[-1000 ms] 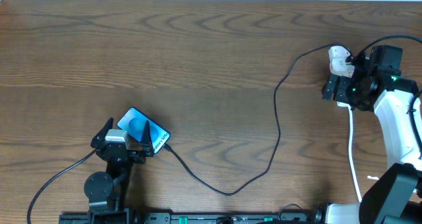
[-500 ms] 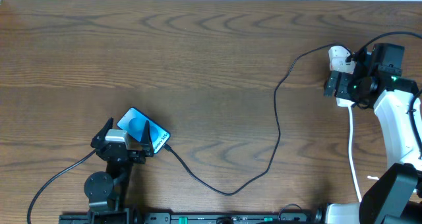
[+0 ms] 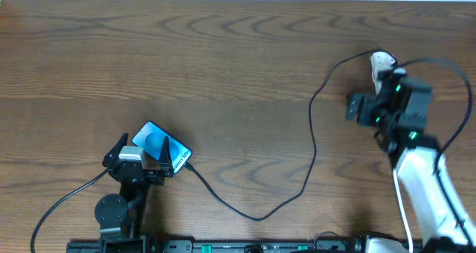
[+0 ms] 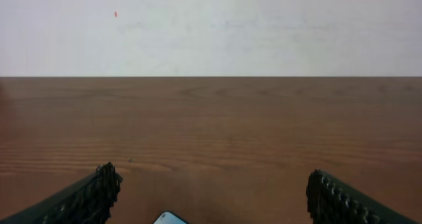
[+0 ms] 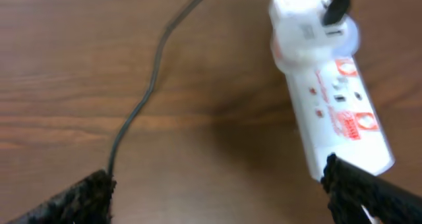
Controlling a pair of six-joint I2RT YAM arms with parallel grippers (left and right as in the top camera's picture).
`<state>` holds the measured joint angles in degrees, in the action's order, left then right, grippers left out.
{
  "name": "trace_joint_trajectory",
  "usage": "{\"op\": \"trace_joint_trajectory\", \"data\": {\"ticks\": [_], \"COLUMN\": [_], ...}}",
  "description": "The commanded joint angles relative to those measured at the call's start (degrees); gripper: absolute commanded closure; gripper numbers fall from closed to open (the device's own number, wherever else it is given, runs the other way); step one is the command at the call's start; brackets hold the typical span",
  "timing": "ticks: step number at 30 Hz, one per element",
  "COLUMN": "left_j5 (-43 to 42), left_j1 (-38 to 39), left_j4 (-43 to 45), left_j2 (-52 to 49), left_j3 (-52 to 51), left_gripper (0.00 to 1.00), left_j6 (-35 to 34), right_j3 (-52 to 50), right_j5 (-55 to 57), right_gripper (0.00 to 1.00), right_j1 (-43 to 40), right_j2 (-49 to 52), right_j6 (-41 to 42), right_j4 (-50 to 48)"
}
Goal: Plug charger to phone and switch on socket
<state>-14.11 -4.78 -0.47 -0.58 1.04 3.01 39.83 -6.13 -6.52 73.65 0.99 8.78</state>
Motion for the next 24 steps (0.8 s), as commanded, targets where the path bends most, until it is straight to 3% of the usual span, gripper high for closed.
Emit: {"op": "trace_joint_trajectory", "data": {"ticks": [1, 14, 21, 24], "left_j5": [-1.9, -1.9, -1.9, -1.9], "left_j1": [0.2, 0.2, 0.2, 0.2], "left_j4": [-2.3, -2.3, -2.3, -2.3], "left_j2": [0.3, 0.3, 0.3, 0.3], "left_j3": [-0.8, -0.8, -0.8, -0.8], "left_gripper": [0.07, 0.07, 0.07, 0.07], "left_j6": [0.0, 0.0, 0.0, 0.0], "right_j3": [-8.1, -32.1, -39.7, -39.5], "right_j5": [-0.2, 0.1, 1.3, 2.8], "right_gripper": [0.01, 0.01, 0.01, 0.01], "right_j1": [1.9, 3.6, 3.6, 3.6], "right_j2": [-6.3, -29.6, -42.2, -47.5], "right_j6": [0.1, 3.4, 3.2, 3.2], "right_j4": [-5.9, -29.2, -29.6, -24.1]}}
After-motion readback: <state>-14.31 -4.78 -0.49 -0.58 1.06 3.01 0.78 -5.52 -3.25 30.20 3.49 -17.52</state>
